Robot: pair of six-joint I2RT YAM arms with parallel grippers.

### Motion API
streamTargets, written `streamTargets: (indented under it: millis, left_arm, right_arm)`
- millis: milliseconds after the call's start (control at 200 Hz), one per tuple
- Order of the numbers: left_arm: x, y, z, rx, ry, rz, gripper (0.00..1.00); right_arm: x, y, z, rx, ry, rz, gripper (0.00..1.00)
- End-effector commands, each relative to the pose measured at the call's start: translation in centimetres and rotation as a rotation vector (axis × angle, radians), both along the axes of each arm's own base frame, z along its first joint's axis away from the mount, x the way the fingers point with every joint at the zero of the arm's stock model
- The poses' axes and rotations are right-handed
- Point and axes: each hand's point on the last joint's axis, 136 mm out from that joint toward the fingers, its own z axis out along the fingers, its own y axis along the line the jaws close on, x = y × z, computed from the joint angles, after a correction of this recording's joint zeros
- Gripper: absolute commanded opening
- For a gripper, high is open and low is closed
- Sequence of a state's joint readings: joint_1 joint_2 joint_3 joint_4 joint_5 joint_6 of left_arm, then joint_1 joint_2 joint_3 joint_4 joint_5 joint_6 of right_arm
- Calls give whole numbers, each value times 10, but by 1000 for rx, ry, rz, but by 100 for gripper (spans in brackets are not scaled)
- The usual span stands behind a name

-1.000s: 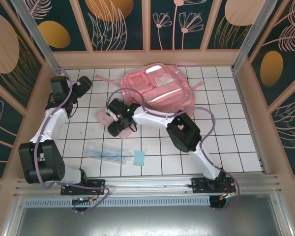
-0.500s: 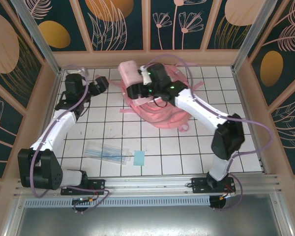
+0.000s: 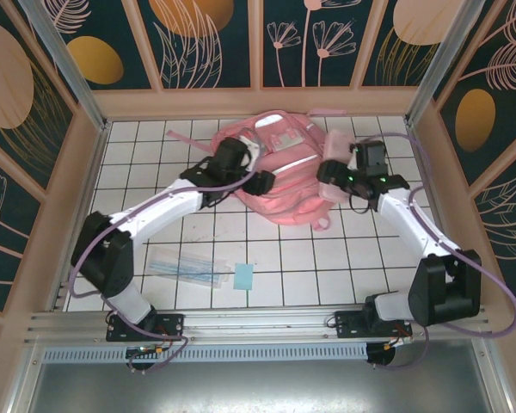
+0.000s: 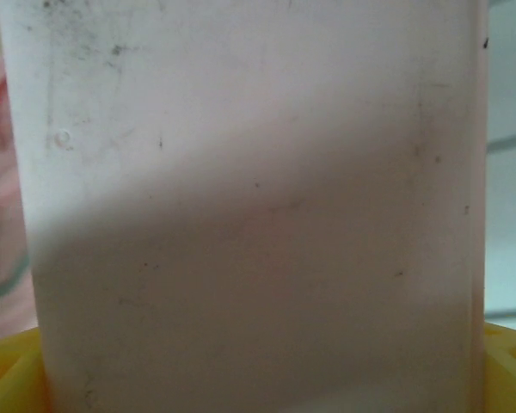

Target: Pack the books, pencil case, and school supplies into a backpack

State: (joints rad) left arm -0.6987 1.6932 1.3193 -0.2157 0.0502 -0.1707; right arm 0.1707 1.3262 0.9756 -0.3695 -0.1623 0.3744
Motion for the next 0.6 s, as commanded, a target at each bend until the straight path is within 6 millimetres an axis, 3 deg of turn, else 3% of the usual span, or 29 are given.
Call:
streamTargets:
  millis: [0,190,260,365,435,595]
  left_arm:
    - [-9,-21,-10,125,-41,-97,80]
    - [-21,-58,-47,334,-65,-205,78]
    - [-14,-62,-60,394,-59,-192,76]
    - [5,-60,-63,448,-104,-128,75]
    - [17,-58,-60,471,-139,-77,65]
    - [28,-65,-42,398,-155,-51,29]
  right_arm:
    - [-3,-18,20,53,-82,-52,80]
    - [-16,-54,7,56,-58,-124,80]
    - [-18,-59,6,87,-57,-129,79]
    - [-20,-59,5,100,-60,-123,80]
    - [-21,-57,5,107,-65,-112,80]
    - [-23,-55,5,114,-71,-101,79]
